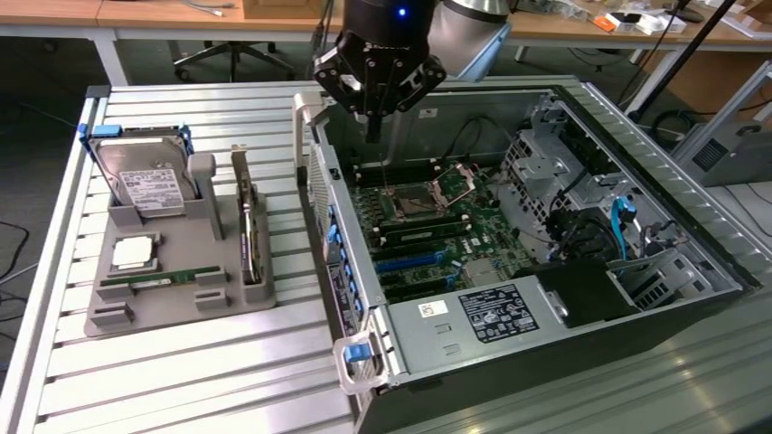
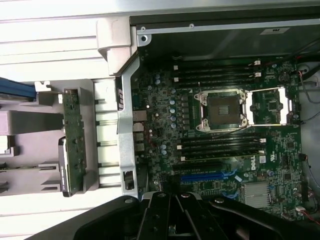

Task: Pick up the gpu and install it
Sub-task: 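Reach for the gpu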

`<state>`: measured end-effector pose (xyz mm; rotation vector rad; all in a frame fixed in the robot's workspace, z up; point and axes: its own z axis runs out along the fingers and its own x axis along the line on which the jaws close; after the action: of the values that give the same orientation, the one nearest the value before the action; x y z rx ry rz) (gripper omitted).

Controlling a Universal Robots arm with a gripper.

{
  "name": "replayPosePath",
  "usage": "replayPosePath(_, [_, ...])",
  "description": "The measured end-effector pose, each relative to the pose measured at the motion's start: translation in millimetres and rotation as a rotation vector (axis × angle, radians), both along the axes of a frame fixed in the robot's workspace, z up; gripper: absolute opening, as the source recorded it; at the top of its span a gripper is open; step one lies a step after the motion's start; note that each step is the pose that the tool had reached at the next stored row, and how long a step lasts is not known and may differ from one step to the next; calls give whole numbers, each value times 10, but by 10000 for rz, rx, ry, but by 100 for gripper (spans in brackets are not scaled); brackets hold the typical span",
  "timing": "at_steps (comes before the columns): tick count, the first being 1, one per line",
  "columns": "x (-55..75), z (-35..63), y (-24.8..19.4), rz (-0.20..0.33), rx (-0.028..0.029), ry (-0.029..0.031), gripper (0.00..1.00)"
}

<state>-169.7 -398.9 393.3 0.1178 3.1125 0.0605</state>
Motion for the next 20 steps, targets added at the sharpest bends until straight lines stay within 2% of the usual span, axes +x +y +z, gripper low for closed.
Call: replayPosePath(20, [-47, 0, 0, 0, 0, 0, 11])
